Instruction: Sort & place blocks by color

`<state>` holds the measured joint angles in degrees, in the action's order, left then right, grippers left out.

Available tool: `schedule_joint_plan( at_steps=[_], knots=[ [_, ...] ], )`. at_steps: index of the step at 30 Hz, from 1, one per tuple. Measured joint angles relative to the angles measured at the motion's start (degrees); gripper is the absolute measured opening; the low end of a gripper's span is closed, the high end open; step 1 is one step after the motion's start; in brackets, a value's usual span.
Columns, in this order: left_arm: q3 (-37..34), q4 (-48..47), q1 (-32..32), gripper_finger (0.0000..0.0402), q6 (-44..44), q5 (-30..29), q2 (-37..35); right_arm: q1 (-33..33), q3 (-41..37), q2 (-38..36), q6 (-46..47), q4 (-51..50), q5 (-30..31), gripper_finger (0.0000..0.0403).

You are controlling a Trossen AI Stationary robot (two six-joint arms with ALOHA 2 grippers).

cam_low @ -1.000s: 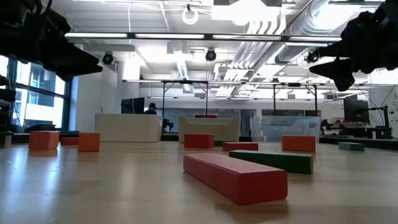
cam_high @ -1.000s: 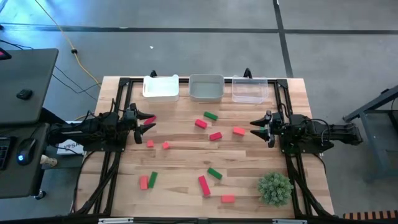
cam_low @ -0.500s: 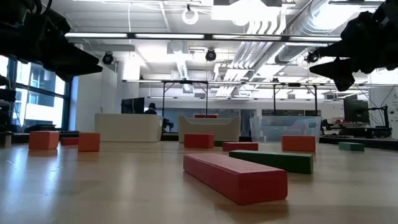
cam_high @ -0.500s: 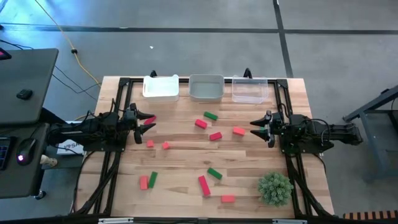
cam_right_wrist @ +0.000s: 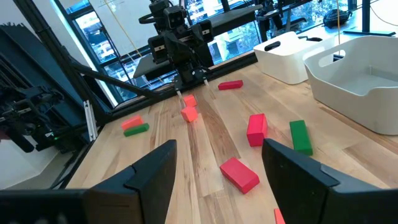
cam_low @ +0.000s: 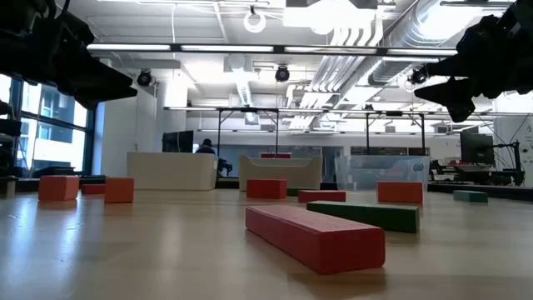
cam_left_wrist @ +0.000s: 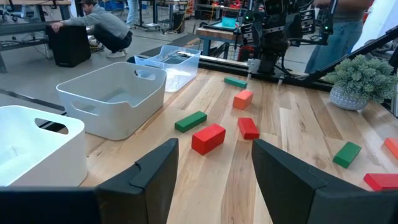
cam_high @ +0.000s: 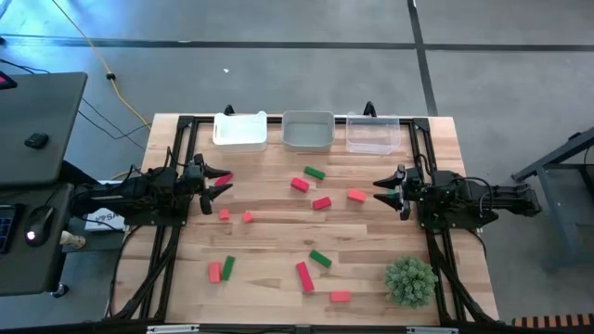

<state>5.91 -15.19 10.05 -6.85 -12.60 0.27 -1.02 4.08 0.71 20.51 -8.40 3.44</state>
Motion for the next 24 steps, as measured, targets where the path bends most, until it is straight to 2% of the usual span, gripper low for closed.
schedule_joint_plan(
  at_steps=[24],
  knots=[
    [0.0, 0.01, 0.0, 0.0193, -0.02, -0.07, 0.0, 0.0, 0.0, -0.02, 1.55, 0.02, 0.0, 0.0227]
  ],
)
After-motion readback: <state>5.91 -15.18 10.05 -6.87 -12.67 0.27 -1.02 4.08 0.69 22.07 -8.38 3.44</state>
